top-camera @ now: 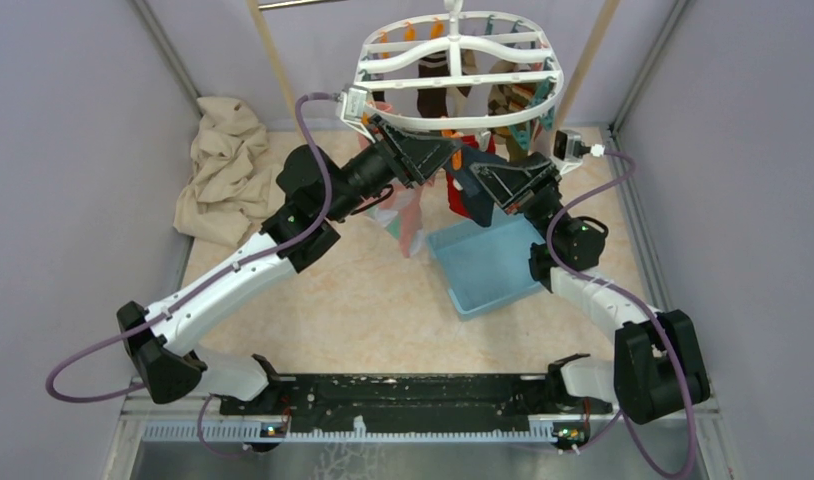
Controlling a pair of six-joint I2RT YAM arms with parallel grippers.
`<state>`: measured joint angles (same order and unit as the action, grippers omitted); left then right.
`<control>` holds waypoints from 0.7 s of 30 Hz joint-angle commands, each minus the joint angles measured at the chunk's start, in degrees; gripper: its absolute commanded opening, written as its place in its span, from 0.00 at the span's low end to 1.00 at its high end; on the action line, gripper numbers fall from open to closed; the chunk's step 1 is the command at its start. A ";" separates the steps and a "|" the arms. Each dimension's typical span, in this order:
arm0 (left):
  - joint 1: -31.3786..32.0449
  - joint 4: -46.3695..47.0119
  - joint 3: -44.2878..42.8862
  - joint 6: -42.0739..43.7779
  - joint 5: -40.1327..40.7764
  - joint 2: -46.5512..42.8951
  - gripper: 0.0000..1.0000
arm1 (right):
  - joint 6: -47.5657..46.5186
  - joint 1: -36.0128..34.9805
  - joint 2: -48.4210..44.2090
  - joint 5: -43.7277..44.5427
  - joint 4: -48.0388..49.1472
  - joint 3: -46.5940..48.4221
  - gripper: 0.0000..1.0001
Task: Clip the socks to the hanger
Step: Clamp the sock onto the hanger.
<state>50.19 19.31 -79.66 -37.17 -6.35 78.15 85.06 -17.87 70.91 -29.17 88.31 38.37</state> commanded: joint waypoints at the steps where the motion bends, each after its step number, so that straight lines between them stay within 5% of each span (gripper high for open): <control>1: 0.17 2.48 0.42 -0.45 -0.52 -2.24 0.44 | -1.13 -0.67 -0.07 0.52 10.32 1.76 0.00; 7: 0.17 2.32 0.47 -0.28 -0.77 -2.35 0.51 | -1.08 -0.78 0.52 0.37 10.40 2.37 0.00; 8: 0.17 2.31 0.47 -0.19 -0.69 -2.39 0.54 | -0.90 -0.77 0.76 0.16 10.39 2.60 0.08; 11: 0.17 1.87 0.55 0.09 -0.11 -2.62 0.64 | -0.67 -0.98 1.23 0.42 10.30 2.91 0.51; 13: 0.17 1.20 0.98 0.58 1.13 -3.12 0.70 | -0.33 -0.94 1.39 1.04 10.35 2.41 0.67; 21: 0.08 -3.54 6.54 4.10 10.18 -7.34 0.84 | -2.01 -0.85 0.75 0.81 8.44 -5.90 0.75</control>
<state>50.15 18.04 -75.70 -35.70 -2.00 74.02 84.62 -18.33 72.79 -28.67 88.55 37.30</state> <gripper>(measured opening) 0.804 0.748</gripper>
